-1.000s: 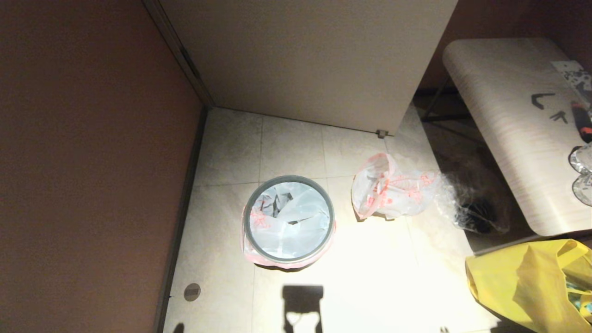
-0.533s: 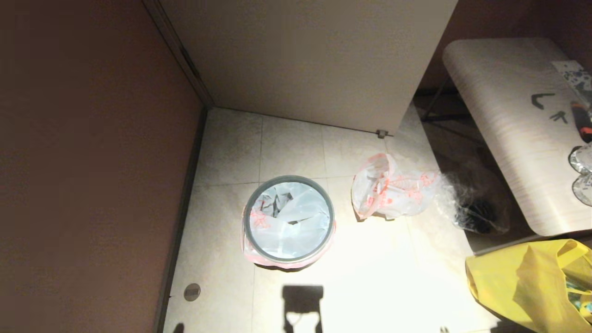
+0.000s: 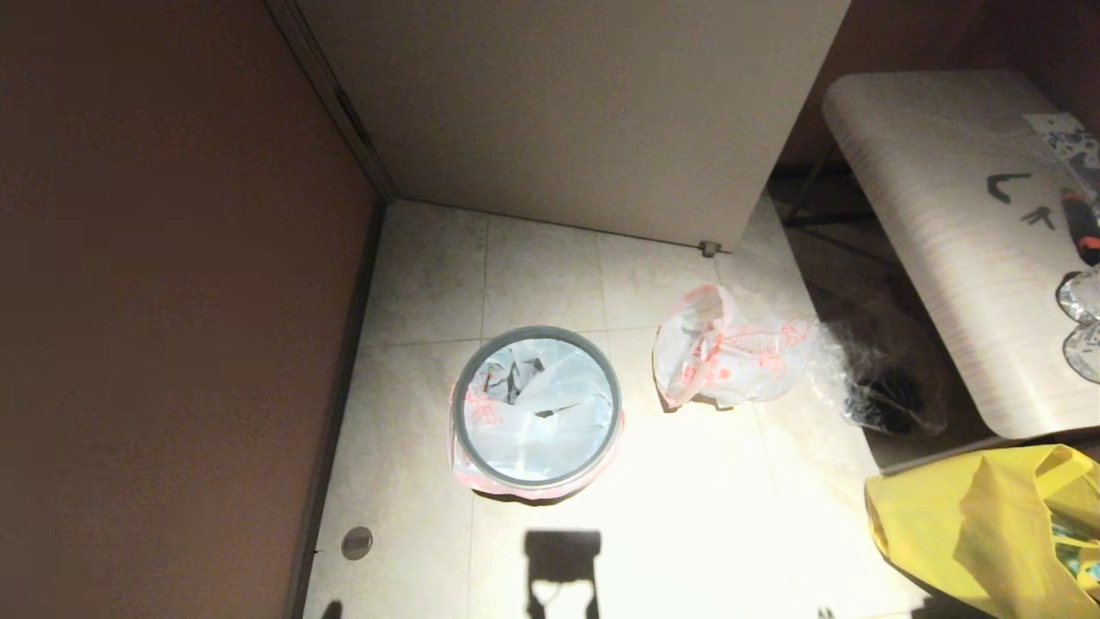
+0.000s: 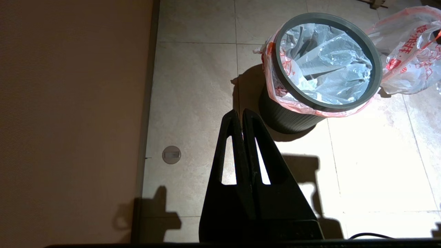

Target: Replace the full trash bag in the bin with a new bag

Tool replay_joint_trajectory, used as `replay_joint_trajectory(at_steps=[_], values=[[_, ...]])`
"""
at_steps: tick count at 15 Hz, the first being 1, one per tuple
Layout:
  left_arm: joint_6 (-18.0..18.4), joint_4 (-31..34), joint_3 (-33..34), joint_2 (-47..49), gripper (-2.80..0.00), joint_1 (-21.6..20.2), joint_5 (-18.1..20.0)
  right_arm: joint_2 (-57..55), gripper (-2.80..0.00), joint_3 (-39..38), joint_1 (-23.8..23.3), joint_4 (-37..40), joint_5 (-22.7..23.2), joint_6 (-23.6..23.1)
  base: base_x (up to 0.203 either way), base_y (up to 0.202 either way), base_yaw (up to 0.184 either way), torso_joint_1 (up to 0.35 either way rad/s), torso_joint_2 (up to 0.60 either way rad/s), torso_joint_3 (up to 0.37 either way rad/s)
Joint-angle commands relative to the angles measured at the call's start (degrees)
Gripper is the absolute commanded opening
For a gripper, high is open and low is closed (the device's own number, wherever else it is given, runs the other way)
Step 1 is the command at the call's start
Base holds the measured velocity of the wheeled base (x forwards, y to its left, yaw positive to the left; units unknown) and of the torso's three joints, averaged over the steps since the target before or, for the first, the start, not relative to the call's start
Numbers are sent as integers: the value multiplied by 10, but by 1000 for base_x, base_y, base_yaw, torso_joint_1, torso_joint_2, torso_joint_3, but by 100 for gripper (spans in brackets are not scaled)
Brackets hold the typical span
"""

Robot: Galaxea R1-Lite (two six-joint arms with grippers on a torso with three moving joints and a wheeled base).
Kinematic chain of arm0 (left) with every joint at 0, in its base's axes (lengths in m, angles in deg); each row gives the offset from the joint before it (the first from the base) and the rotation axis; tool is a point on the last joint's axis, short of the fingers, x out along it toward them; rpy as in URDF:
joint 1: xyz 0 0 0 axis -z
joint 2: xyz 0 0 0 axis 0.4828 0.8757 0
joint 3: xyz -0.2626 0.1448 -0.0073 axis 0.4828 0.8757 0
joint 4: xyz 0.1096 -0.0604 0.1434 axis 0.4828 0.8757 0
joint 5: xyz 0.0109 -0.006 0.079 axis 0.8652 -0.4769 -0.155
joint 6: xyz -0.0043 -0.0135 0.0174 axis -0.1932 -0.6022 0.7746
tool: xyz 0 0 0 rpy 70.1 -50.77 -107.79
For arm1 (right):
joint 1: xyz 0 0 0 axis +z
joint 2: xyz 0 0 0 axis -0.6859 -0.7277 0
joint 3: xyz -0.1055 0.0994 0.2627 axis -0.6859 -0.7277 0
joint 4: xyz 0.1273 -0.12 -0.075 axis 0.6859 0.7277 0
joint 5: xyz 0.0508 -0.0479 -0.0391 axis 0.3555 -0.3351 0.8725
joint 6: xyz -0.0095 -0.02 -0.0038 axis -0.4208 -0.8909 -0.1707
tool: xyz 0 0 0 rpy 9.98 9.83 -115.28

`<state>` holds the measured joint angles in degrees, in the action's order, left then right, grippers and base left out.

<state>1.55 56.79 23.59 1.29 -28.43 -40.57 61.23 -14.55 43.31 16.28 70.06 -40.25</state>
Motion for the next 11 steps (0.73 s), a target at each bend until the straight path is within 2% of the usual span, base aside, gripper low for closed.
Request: replay_joint_trajectory(at_steps=[1,11], values=[[0,0,0,1,-280,0,-1,-1,-280,-4,0,0,0,-1,0,0,0,0,0,0],[0,0,0,1,-280,0,-1,-1,-280,-5,0,0,0,5,0,0,0,0,0,0]])
